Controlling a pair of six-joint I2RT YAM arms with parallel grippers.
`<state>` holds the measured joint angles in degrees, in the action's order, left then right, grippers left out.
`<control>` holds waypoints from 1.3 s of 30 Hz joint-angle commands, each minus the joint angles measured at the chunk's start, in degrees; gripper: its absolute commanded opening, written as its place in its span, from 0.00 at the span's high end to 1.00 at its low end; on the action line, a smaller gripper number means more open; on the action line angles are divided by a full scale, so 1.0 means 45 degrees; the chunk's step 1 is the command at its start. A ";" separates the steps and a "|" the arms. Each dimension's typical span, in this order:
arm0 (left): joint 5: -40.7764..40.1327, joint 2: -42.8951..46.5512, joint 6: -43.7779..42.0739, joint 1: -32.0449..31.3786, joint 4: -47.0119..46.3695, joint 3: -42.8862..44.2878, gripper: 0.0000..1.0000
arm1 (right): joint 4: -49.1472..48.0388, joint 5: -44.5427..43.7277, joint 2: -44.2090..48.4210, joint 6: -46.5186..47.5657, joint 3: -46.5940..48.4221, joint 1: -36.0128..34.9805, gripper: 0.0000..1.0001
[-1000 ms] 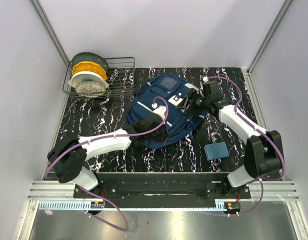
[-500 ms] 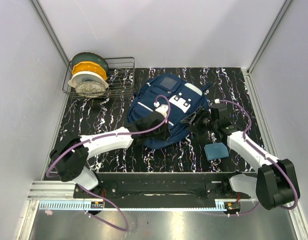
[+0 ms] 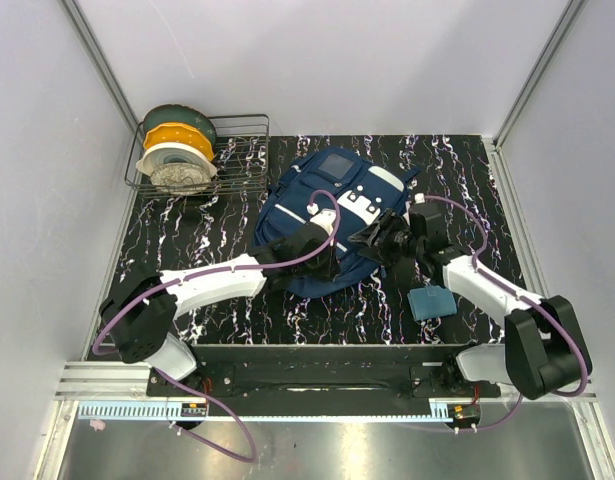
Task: Pack the student bag
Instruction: Unzip the student bag at the center of the board.
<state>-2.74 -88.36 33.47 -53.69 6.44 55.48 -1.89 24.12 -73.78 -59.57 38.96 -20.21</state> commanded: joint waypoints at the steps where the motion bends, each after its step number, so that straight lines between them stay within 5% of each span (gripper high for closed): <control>1: 0.0531 0.0338 0.0062 -0.0100 -0.0513 0.0365 1.00 | -0.0927 -0.0242 -0.0537 -0.0297 0.0502 -0.0527 0.45; 4: 0.0531 0.0435 0.0022 -0.0100 -0.0512 0.0346 1.00 | -0.1006 -0.0282 -0.0928 -0.0239 0.0619 -0.0626 0.52; 12: 0.0454 0.0865 -0.0426 -0.0100 0.0053 0.0580 1.00 | 0.0066 -0.1372 -0.0675 0.1046 0.1359 -0.0627 1.00; 28: -0.2378 0.1958 -0.1833 0.0095 0.2221 0.0132 1.00 | 0.2880 -0.2645 -0.0499 0.4116 0.2533 0.1072 1.00; 39: -0.2360 0.2565 -0.1715 0.1248 0.2593 -0.0436 1.00 | 0.3467 -0.2239 -0.0987 0.5035 0.3295 0.1756 1.00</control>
<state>-9.91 -80.07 27.18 -49.91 13.13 53.82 15.79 21.47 -77.78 -41.60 50.19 -16.19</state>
